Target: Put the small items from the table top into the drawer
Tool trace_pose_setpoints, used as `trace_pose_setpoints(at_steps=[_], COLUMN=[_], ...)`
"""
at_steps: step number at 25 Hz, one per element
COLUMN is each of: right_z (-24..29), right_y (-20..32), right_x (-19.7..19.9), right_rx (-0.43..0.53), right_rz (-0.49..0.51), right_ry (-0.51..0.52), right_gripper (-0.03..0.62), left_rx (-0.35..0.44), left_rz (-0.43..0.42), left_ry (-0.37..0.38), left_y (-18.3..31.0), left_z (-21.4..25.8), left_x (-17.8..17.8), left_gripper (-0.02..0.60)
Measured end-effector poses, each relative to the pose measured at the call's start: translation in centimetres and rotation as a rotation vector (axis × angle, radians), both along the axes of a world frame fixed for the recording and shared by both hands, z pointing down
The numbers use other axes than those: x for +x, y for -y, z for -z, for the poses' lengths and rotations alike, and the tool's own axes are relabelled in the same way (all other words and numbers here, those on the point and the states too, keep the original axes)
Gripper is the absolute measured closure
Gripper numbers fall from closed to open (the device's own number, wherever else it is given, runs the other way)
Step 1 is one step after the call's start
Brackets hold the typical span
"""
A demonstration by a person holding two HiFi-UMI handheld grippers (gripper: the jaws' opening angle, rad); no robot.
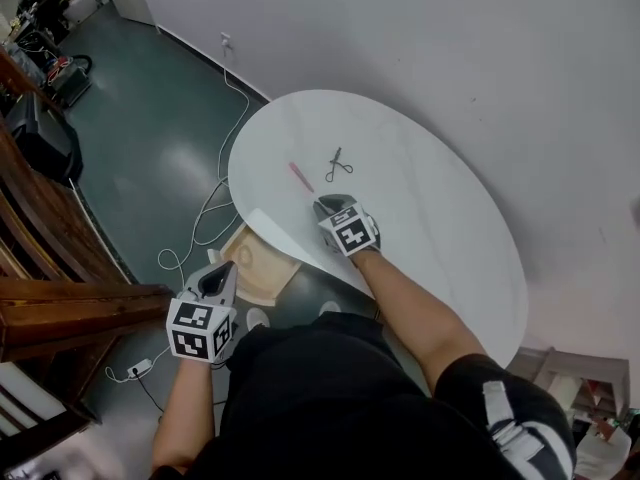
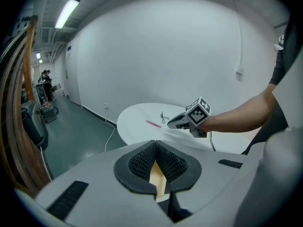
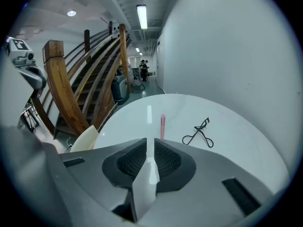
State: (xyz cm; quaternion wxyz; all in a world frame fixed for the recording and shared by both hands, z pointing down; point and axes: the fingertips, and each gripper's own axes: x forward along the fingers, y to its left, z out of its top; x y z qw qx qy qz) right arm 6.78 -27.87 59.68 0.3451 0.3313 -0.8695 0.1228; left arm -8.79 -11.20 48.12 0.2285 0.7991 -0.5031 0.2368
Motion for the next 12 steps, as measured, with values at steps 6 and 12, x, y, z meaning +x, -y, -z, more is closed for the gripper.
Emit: trace_pose_setpoints(at_steps=[6, 12], right_z=[-2.0, -4.1], right_y=[3.5, 5.1], right_x=[-1.0, -2.6], right_rx=[-0.047, -0.122], right_rz=[0.014, 0.032], right_ry=[-0.038, -0.058], right_gripper=[0.534, 0.525], left_rx=[-0.002, -0.011], left_rz=[0.108, 0.195], left_ry=[0.018, 0.027], left_y=[-1.4, -2.9], left_z=[0.5, 0.5], left_x=[-1.8, -3.2], left_gripper=[0.566, 0.565])
